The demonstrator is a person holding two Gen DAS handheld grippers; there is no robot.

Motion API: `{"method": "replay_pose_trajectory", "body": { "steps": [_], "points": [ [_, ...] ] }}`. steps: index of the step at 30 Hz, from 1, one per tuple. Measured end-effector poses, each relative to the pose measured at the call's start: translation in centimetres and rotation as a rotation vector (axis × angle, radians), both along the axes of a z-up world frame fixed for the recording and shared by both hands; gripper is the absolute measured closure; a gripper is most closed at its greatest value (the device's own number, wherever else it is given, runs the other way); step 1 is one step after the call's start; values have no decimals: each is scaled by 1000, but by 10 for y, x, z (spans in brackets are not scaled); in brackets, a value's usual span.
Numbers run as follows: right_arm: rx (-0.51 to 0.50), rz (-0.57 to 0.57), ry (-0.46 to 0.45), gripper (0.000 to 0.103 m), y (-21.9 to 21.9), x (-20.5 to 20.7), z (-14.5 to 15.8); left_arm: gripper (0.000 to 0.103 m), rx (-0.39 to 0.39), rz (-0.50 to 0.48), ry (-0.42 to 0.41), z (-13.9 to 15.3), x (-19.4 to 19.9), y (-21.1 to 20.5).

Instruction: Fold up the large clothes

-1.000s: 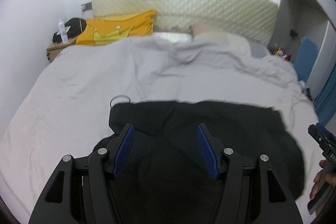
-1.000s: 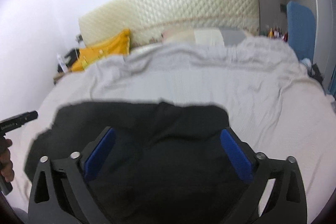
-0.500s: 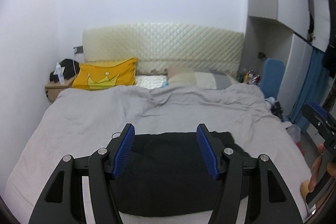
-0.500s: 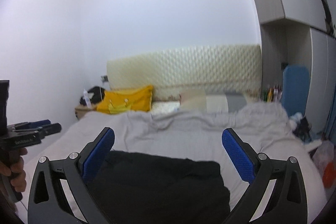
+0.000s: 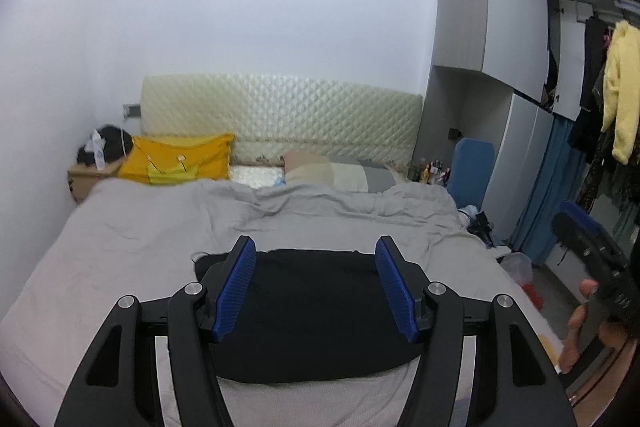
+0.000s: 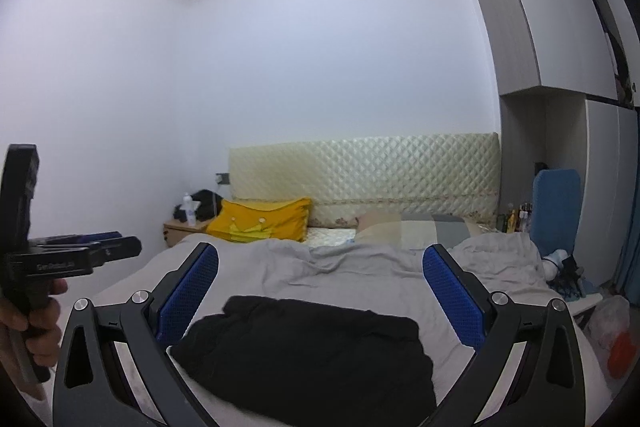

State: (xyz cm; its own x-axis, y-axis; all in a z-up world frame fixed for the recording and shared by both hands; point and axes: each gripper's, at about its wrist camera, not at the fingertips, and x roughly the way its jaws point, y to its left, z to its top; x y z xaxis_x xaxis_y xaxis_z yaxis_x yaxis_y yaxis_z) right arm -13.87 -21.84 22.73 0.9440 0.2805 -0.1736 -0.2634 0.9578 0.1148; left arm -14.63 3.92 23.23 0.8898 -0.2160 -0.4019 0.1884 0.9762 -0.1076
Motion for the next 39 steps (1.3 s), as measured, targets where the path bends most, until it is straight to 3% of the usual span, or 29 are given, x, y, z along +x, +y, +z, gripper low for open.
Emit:
{"method": "replay_pose_trajectory", "body": {
  "steps": [3,11,29,39],
  "points": [
    [9,12,-22,0,2,-20,-2,30,30,-4,-31,-5,-24,-5],
    [9,-14,-16,0,14,-51,-27,29,80,-24,-23,-35,-50,-17],
    [-4,-63,188,0,35,-64,-112,29,77,50,126,-125,-34,-5],
    [-25,-83,283,0,37,-59,-139,29,80,60,192,-152,-26,-2]
  ]
}}
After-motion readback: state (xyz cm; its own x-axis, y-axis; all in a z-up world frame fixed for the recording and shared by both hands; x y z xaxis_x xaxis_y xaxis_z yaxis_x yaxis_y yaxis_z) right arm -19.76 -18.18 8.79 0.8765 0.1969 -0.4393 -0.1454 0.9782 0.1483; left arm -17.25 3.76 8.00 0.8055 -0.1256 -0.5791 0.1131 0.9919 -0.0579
